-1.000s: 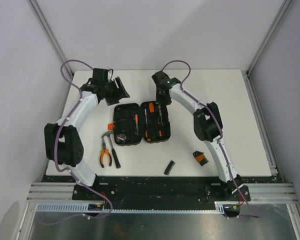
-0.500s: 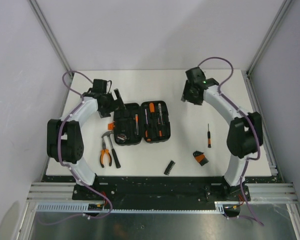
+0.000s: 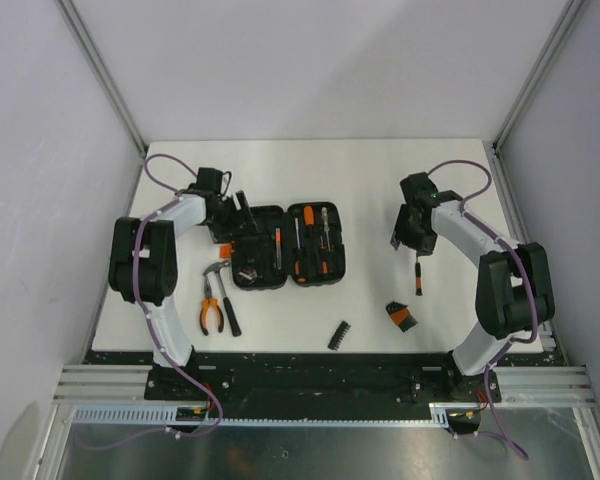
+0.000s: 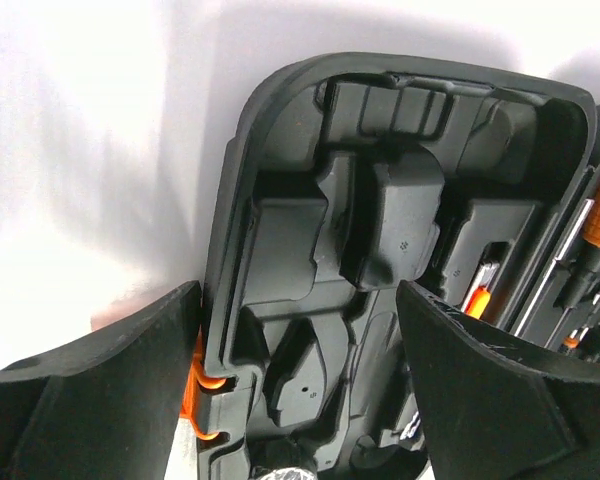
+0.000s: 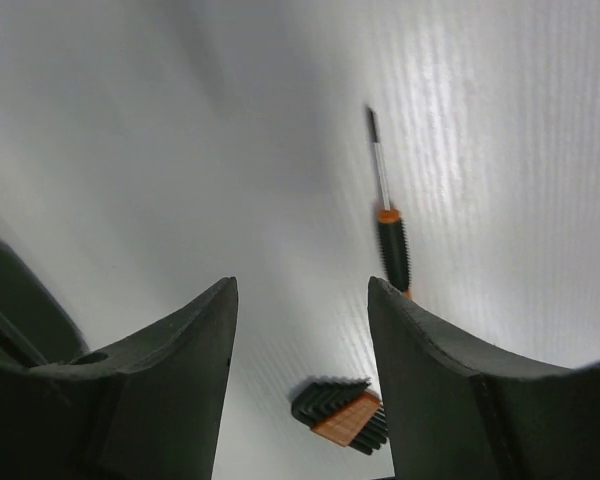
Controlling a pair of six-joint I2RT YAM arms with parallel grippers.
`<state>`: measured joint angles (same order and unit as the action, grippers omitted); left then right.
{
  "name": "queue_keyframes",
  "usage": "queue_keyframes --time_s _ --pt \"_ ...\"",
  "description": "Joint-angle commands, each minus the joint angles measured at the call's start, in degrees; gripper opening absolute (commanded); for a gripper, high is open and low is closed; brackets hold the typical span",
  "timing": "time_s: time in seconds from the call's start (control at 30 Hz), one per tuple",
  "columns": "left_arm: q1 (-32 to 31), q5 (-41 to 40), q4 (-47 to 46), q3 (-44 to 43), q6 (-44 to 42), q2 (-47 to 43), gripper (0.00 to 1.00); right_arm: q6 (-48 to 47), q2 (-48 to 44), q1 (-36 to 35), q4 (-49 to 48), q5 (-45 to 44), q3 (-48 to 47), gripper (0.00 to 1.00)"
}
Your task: Pack the tool kit
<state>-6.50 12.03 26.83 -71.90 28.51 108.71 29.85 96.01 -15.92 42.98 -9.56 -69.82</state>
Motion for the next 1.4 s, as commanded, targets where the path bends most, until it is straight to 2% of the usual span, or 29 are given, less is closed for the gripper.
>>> queue_keyframes --time_s 0.0,0.33,0.47,0.63,0.87,1.2,1.37 --pt "-2.0 6.6 -3.0 -2.0 0.5 0.1 0.82 -1.9 -3.6 1.9 -0.6 0.7 3.1 0.59" --pt "-5.5 7.7 -3.7 -4.3 1.3 0.5 0.80 -2.2 -6.3 5.2 -1.2 2.5 11.6 0.56" --pt "-5.6 5.2 -3.7 -3.5 1.3 -0.7 0.86 -2.6 -4.3 6.3 -2.4 4.4 12.8 0.49" --pt "-5.6 1.7 -3.8 -2.6 0.9 -3.4 0.97 -3.5 0.5 6.5 -4.7 6.2 13.1 0.31" --pt "-5.7 -2.3 -3.7 -2.5 0.0 -8.1 0.99 -3.3 1.7 6.2 -7.2 6.6 13.1 0.02" --pt "-5.7 0.2 -3.8 -4.7 -0.8 -11.8 0.99 -3.9 -7.9 -1.6 -9.2 8.3 8.4 0.00" --pt "-5.7 1.1 -3.8 -4.1 -1.0 -13.3 0.99 -3.9 -8.4 -5.9 -9.5 11.3 4.1 0.00"
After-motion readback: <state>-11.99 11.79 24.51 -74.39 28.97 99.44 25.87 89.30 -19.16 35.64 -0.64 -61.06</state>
